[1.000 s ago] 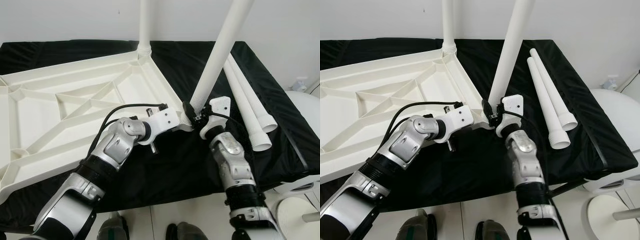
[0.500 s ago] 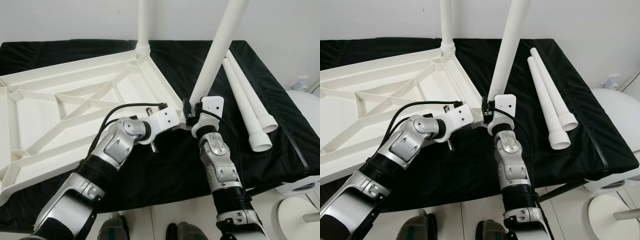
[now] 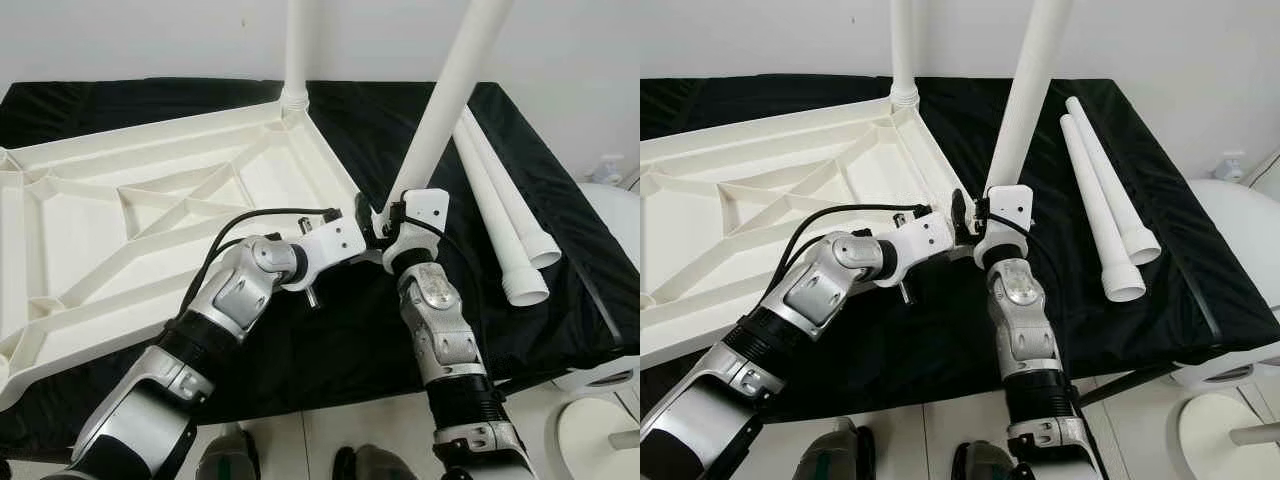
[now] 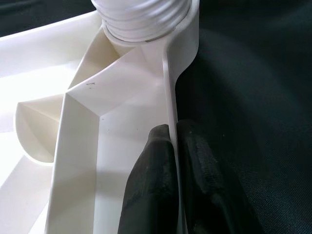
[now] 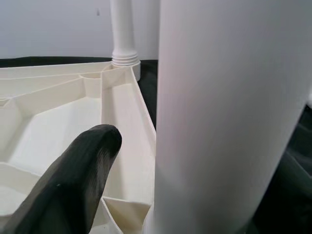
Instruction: Building children table
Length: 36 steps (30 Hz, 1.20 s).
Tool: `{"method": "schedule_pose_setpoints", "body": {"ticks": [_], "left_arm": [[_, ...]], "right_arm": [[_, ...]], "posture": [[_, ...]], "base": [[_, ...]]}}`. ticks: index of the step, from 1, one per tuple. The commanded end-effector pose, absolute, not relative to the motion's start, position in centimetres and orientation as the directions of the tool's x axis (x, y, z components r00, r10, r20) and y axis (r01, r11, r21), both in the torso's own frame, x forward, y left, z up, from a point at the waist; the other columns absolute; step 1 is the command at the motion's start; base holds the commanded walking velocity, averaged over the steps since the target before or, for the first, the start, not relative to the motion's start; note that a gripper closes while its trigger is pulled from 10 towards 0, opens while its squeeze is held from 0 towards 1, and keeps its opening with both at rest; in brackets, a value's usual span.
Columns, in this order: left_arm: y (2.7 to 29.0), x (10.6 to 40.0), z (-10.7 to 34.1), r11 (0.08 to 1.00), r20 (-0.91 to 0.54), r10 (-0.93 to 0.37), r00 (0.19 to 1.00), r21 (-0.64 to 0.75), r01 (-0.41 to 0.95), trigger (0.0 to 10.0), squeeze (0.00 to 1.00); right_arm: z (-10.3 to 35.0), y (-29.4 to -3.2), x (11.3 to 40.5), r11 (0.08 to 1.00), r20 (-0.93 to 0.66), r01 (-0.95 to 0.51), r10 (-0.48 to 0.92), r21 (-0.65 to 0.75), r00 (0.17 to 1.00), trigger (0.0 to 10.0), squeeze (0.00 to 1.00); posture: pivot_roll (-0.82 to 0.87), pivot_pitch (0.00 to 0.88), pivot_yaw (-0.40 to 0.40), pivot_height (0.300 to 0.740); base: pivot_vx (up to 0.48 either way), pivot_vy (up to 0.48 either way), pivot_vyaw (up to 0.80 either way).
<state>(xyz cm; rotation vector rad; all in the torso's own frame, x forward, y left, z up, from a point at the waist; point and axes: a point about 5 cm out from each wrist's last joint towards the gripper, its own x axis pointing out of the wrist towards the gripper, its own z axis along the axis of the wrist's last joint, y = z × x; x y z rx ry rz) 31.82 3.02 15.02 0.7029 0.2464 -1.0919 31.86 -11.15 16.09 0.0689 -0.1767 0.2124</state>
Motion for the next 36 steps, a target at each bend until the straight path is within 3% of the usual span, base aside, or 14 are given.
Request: {"method": "schedule_pose_setpoints", "body": {"ticks": [1,8,13,29,36], "left_arm": [[1.7,31.1,15.2,0.215,-0.498,-0.759,0.420,0.417,0.883,10.0,0.00],[1.7,31.3,15.5,0.223,-0.491,-0.759,0.427,0.420,0.880,10.0,0.00],[2.0,31.4,15.5,0.223,-0.495,-0.755,0.431,0.424,0.878,10.0,0.00],[2.1,31.6,15.7,0.219,-0.497,-0.752,0.432,0.430,0.876,10.0,0.00],[2.1,31.6,15.7,0.217,-0.498,-0.753,0.430,0.430,0.877,10.0,0.00]], "right_arm": [[15.6,-10.9,31.6,0.963,0.155,-0.262,0.251,0.055,0.956,10.0,0.00],[15.1,-12.6,31.7,0.951,0.140,-0.310,0.305,0.011,0.942,10.0,0.00],[15.0,-15.2,32.6,0.899,0.110,-0.436,0.438,-0.046,0.892,10.0,0.00],[15.4,-16.2,33.4,0.740,0.068,-0.664,0.672,-0.107,0.737,10.0,0.00],[15.5,-16.4,33.7,0.720,0.054,-0.682,0.692,-0.126,0.720,10.0,0.00]], "posture": [[-0.02,0.057,-0.033,0.740],[-0.02,0.057,-0.029,0.740],[-0.02,0.057,-0.021,0.740],[-0.01,0.052,-0.009,0.740],[-0.01,0.053,-0.009,0.740]], "base": [[0.000,0.000,0.00],[0.000,0.000,0.00],[0.000,0.000,0.00],[0.000,0.000,0.00],[0.000,0.000,0.00]]}}
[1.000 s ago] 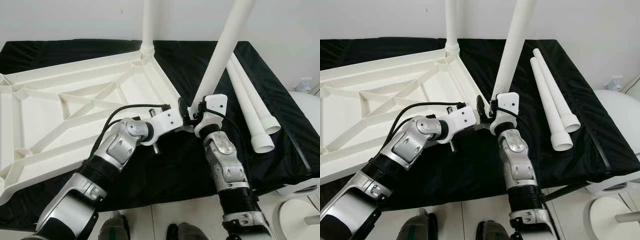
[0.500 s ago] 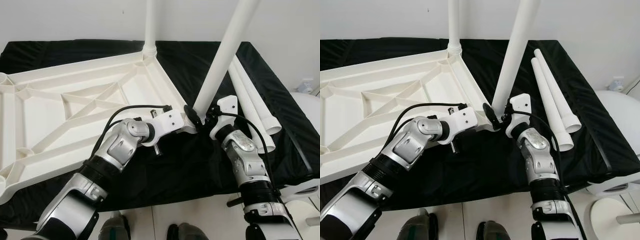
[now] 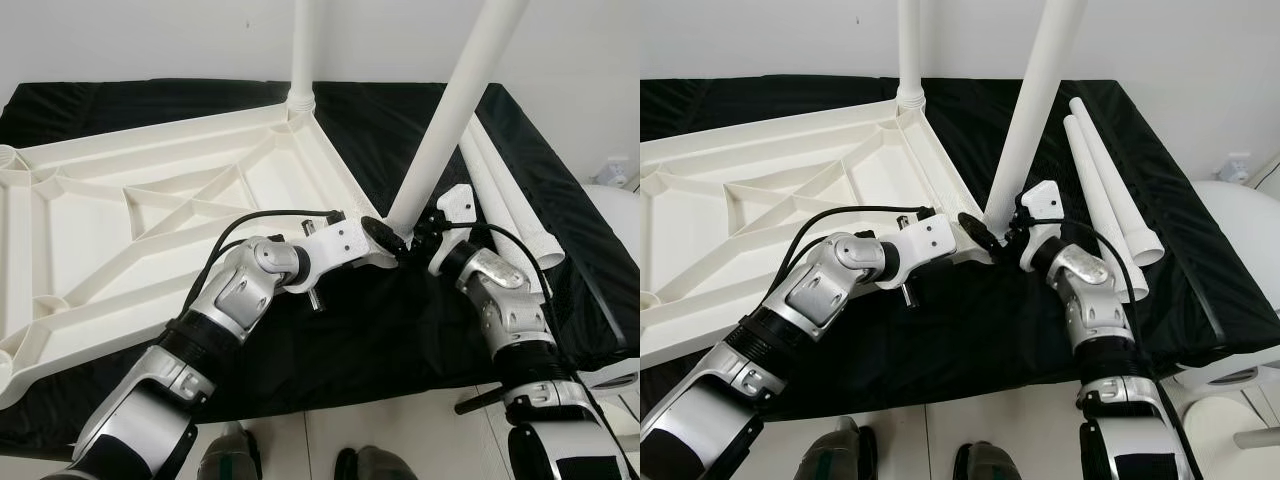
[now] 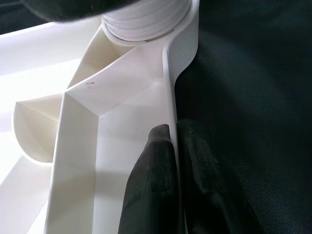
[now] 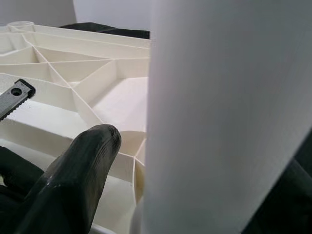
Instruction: Building children table
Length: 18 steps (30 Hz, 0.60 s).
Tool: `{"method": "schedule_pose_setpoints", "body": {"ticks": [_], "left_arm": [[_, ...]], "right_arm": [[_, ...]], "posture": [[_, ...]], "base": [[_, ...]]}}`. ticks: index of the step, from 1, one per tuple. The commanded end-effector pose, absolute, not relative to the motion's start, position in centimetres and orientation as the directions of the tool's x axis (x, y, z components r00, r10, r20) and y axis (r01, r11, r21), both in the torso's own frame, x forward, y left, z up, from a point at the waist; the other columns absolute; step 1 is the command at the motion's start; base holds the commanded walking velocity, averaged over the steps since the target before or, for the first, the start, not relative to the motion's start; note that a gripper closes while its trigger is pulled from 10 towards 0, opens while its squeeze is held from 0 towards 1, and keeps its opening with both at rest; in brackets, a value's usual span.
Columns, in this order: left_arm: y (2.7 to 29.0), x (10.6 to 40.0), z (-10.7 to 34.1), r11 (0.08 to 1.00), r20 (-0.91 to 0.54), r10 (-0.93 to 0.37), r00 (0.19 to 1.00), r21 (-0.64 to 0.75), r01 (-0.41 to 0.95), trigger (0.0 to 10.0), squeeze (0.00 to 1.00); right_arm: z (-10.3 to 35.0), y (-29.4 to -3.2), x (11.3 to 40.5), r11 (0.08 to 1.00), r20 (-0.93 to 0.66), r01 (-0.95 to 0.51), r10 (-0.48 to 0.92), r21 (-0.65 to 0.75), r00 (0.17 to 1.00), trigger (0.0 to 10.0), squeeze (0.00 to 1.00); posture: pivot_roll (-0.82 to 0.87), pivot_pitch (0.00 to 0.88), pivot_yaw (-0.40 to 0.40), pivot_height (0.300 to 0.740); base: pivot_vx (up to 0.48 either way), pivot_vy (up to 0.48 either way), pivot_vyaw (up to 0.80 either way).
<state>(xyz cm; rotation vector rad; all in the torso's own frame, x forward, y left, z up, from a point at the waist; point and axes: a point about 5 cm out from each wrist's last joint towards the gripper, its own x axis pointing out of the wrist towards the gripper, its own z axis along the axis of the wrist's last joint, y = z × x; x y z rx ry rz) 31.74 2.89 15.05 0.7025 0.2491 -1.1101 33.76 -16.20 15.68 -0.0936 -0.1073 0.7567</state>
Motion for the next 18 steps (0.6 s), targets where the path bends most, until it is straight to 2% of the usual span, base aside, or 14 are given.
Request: {"method": "schedule_pose_setpoints", "body": {"ticks": [1,5,6,7,8,9,10,18], "left_arm": [[2.09,31.56,15.74,0.217,-0.498,-0.752,0.431,0.430,0.876,10.0,0.00],[2.17,31.56,15.73,0.218,-0.500,-0.751,0.432,0.430,0.876,10.0,0.00],[2.18,31.56,15.72,0.218,-0.500,-0.751,0.432,0.430,0.876,10.0,0.00],[2.18,31.56,15.72,0.218,-0.500,-0.751,0.432,0.430,0.876,10.0,0.00],[2.18,31.56,15.72,0.217,-0.500,-0.751,0.432,0.430,0.876,10.0,0.00],[2.18,31.56,15.71,0.217,-0.500,-0.751,0.432,0.430,0.876,10.0,0.00],[2.16,31.56,15.71,0.216,-0.500,-0.751,0.431,0.431,0.876,10.0,0.00],[2.13,31.55,15.74,0.215,-0.500,-0.752,0.429,0.430,0.877,10.0,0.00]], "right_arm": [[15.59,-16.57,33.78,0.716,0.050,-0.685,0.696,-0.136,0.717,10.0,0.00],[15.80,-16.95,33.93,0.706,0.046,-0.693,0.705,-0.148,0.708,10.0,0.00],[15.80,-17.00,33.95,0.703,0.044,-0.696,0.708,-0.149,0.705,8.7,0.00],[15.80,-17.00,33.95,0.703,0.044,-0.696,0.708,-0.149,0.705,8.7,0.00],[15.78,-17.09,33.97,0.702,0.042,-0.697,0.708,-0.148,0.705,2.5,0.00],[15.76,-17.15,33.98,0.702,0.041,-0.697,0.709,-0.147,0.704,2.5,0.00],[15.71,-17.25,34.00,0.699,0.042,-0.701,0.711,-0.143,0.701,0.0,0.00],[15.64,-17.31,33.94,0.694,0.048,-0.707,0.717,-0.135,0.695,0.0,0.00]], "posture": [[-0.01,0.053,-0.008,0.740],[-0.01,0.053,-0.008,0.740],[-0.01,0.053,-0.008,0.740],[-0.01,0.053,-0.008,0.740],[-0.01,0.053,-0.007,0.740],[-0.01,0.053,-0.007,0.740],[-0.01,0.052,-0.006,0.740],[-0.01,0.052,-0.004,0.740]], "base": [[0.000,0.000,0.00],[0.000,0.000,0.00],[0.000,0.000,0.00],[0.000,0.000,0.00],[0.000,0.000,0.00],[0.000,0.000,0.00],[0.000,0.000,0.00],[0.000,0.000,0.00]]}}
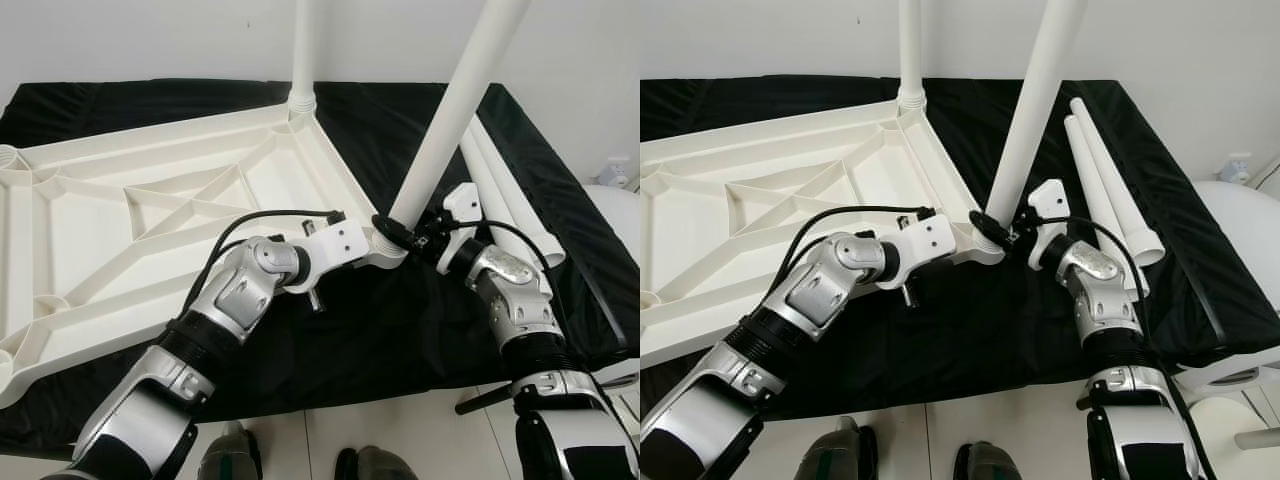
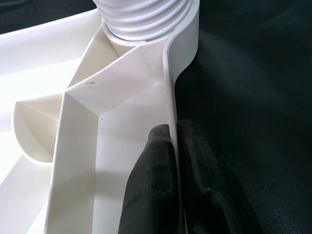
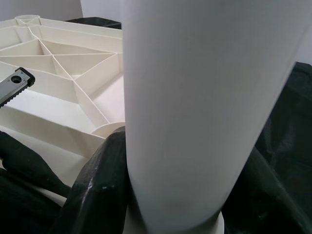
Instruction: Building children table
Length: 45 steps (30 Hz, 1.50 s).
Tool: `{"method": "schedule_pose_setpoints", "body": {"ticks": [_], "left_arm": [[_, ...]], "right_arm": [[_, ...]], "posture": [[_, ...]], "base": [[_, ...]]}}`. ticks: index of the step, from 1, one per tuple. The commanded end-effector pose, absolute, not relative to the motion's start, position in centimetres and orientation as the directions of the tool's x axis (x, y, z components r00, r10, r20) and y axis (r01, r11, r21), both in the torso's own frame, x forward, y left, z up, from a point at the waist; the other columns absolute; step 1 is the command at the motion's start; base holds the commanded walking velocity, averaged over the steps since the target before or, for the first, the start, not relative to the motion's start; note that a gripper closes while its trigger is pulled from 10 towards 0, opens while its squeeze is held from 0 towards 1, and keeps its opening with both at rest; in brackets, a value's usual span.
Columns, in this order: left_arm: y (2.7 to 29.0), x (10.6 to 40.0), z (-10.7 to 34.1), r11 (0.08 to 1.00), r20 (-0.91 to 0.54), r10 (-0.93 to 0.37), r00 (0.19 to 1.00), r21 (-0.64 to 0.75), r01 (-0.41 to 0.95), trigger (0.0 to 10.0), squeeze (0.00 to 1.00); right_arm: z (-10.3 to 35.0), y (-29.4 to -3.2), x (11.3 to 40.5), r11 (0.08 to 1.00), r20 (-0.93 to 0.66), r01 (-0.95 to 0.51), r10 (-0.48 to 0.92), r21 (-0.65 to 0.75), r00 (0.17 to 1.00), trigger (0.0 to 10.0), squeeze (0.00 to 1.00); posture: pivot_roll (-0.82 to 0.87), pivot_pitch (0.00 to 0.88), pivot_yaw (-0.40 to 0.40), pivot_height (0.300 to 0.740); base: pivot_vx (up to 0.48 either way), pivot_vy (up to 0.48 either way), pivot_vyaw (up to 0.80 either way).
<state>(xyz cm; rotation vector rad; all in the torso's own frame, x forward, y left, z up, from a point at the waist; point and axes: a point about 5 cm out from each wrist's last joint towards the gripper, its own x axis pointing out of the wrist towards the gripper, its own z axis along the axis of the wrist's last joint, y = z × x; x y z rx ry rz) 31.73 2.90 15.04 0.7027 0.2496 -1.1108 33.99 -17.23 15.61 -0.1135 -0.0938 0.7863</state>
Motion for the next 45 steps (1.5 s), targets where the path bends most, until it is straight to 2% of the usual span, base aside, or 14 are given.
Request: {"method": "schedule_pose_setpoints", "body": {"ticks": [1,2,3,10,15,21,26,32,33,37,40,45], "left_arm": [[2.1,31.6,15.7,0.215,-0.500,-0.752,0.429,0.430,0.877,10.0,0.00],[2.1,31.5,15.7,0.213,-0.500,-0.753,0.428,0.430,0.877,10.0,0.00],[2.1,31.6,15.7,0.213,-0.500,-0.753,0.427,0.430,0.877,10.0,0.00],[2.0,31.6,15.8,0.214,-0.498,-0.754,0.429,0.431,0.877,10.0,0.00],[2.0,31.6,15.7,0.218,-0.496,-0.754,0.431,0.430,0.876,10.0,0.00],[1.9,31.6,15.7,0.218,-0.496,-0.755,0.430,0.429,0.877,10.0,0.00],[1.9,31.5,15.6,0.216,-0.497,-0.756,0.427,0.426,0.878,10.0,0.00],[1.8,31.4,15.6,0.215,-0.498,-0.756,0.425,0.424,0.880,10.0,0.00],[1.8,31.3,15.5,0.213,-0.498,-0.757,0.423,0.424,0.880,10.0,0.00],[1.8,31.3,15.5,0.213,-0.499,-0.757,0.423,0.424,0.881,10.0,0.00],[1.7,31.2,15.4,0.212,-0.498,-0.758,0.421,0.423,0.881,10.0,0.00],[1.7,31.2,15.4,0.210,-0.499,-0.758,0.420,0.423,0.881,10.0,0.00]], "right_arm": [[15.6,-17.3,33.9,0.694,0.048,-0.707,0.717,-0.135,0.695,0.0,0.00],[15.5,-17.2,33.9,0.694,0.046,-0.707,0.717,-0.137,0.695,3.5,0.00],[15.5,-17.1,33.9,0.697,0.047,-0.706,0.715,-0.129,0.698,10.0,0.00],[15.6,-16.5,33.7,0.711,0.075,-0.695,0.703,-0.106,0.708,10.0,0.00],[15.8,-15.6,33.5,0.781,0.116,-0.617,0.624,-0.094,0.772,10.0,0.00],[15.9,-15.2,33.4,0.822,0.132,-0.563,0.569,-0.083,0.811,10.0,0.00],[16.0,-13.9,33.1,0.883,0.163,-0.467,0.467,-0.044,0.869,10.0,0.00],[16.1,-12.7,32.6,0.913,0.178,-0.408,0.404,-0.015,0.897,10.0,0.00],[16.2,-11.7,32.3,0.930,0.190,-0.366,0.355,0.023,0.915,10.0,0.00],[16.3,-11.4,32.3,0.944,0.190,-0.326,0.311,0.050,0.931,10.0,0.00],[16.8,-11.1,32.3,0.972,0.219,-0.204,0.176,0.115,0.960,10.0,0.00],[16.9,-10.7,32.3,0.988,0.205,-0.103,0.077,0.116,0.976,10.0,0.00]], "posture": [[-0.01,0.052,-0.004,0.740],[-0.01,0.054,-0.004,0.740],[-0.01,0.053,-0.006,0.740],[-0.01,0.052,-0.009,0.740],[-0.02,0.051,-0.015,0.740],[-0.02,0.051,-0.016,0.740],[-0.02,0.052,-0.022,0.740],[-0.02,0.051,-0.024,0.740],[-0.01,0.048,-0.028,0.740],[-0.01,0.047,-0.030,0.740],[-0.01,0.042,-0.034,0.740],[-0.01,0.039,-0.040,0.740]], "base": [[0.000,0.000,0.00],[0.000,0.000,0.00],[0.000,0.000,0.00],[0.000,0.000,0.00],[0.000,0.000,0.00],[0.000,0.000,0.00],[0.000,0.000,0.00],[0.000,0.000,0.00],[0.000,0.000,0.00],[0.000,0.000,0.00],[0.000,0.000,0.00],[0.000,0.000,0.00]]}}
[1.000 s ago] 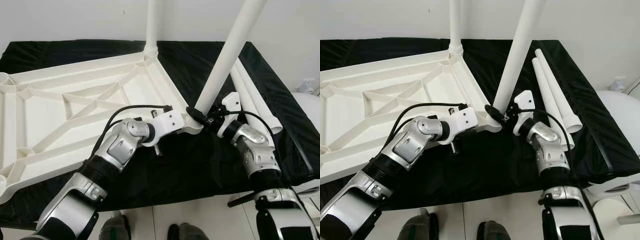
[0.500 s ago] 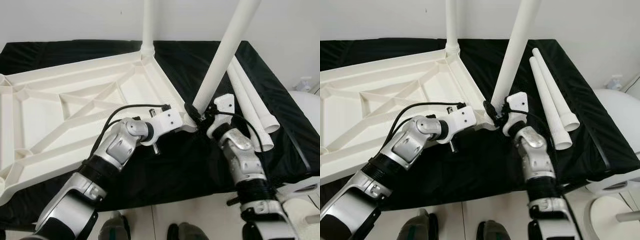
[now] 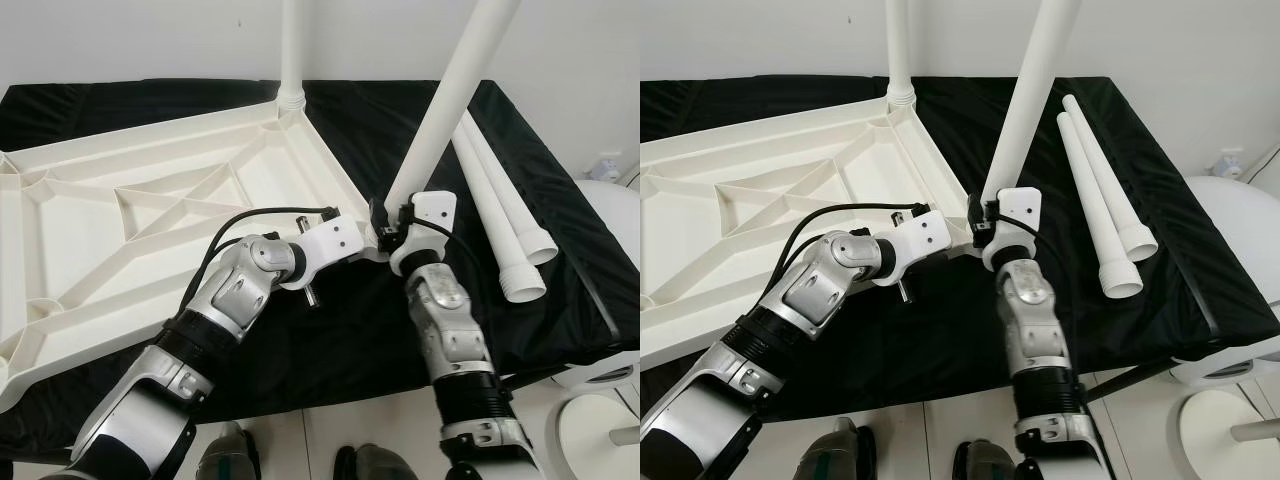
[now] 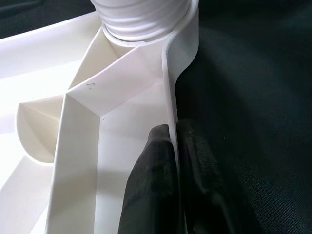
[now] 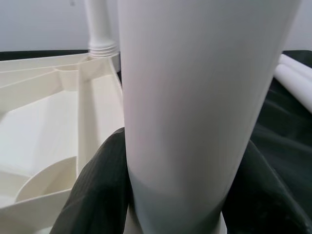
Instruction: Building children table
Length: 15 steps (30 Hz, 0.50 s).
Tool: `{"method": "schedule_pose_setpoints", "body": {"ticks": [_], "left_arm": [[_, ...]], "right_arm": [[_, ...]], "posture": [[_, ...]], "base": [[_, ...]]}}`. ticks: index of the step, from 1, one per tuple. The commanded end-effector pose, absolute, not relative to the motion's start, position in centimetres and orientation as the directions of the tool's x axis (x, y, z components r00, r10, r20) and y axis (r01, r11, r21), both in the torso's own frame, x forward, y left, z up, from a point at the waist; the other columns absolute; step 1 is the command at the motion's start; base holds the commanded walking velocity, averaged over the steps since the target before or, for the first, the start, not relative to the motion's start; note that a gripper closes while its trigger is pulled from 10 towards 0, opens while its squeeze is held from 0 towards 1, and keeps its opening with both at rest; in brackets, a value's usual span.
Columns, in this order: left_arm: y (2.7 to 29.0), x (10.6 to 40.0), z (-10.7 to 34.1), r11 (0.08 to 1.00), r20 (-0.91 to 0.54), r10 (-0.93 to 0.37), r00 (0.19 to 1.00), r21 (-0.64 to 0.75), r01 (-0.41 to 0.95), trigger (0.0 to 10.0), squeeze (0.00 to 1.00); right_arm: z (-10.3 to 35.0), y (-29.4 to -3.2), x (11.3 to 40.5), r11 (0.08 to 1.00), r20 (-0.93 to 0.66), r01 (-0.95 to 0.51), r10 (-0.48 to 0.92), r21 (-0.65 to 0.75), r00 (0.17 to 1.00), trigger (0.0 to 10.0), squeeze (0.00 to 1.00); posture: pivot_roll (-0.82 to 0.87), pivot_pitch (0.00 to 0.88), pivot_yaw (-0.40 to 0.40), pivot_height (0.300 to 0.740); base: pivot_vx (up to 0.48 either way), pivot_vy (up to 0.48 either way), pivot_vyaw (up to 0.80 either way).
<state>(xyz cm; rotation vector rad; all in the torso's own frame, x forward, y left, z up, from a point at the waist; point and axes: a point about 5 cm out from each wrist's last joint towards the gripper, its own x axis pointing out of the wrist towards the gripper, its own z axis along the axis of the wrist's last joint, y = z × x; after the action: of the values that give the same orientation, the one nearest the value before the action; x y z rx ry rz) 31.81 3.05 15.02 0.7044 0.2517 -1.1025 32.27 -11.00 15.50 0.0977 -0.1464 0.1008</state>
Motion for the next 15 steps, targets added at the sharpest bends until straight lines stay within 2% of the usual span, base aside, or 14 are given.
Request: {"method": "schedule_pose_setpoints", "body": {"ticks": [1,5,13,14,15], "left_arm": [[1.7,31.2,15.4,0.210,-0.499,-0.758,0.420,0.423,0.881,10.0,0.00],[1.7,31.2,15.3,0.212,-0.499,-0.757,0.422,0.423,0.881,10.0,0.00],[1.7,31.2,15.4,0.212,-0.498,-0.757,0.423,0.425,0.880,10.0,0.00],[1.7,31.2,15.4,0.213,-0.497,-0.757,0.423,0.424,0.880,10.0,0.00],[1.7,31.2,15.4,0.214,-0.496,-0.758,0.424,0.424,0.880,10.0,0.00]], "right_arm": [[16.9,-10.7,32.3,0.988,0.205,-0.103,0.077,0.116,0.976,10.0,0.00],[16.9,-9.7,32.1,0.989,0.193,-0.076,0.049,0.131,0.980,10.0,0.00],[17.2,-10.1,32.0,0.992,0.201,-0.049,0.025,0.118,0.979,10.0,0.00],[17.2,-10.0,31.9,0.990,0.202,-0.057,0.029,0.129,0.979,10.0,1.00],[17.2,-10.0,31.7,0.989,0.207,-0.065,0.036,0.135,0.978,10.0,1.00]], "posture": [[-0.01,0.039,-0.040,0.740],[0.00,0.034,-0.042,0.740],[-0.01,0.038,-0.043,0.740],[-0.01,0.041,-0.044,0.740],[-0.01,0.043,-0.043,0.740]], "base": [[0.000,0.000,0.00],[0.000,0.000,0.00],[0.000,0.000,0.00],[0.000,0.000,0.00],[0.000,0.000,0.00]]}}
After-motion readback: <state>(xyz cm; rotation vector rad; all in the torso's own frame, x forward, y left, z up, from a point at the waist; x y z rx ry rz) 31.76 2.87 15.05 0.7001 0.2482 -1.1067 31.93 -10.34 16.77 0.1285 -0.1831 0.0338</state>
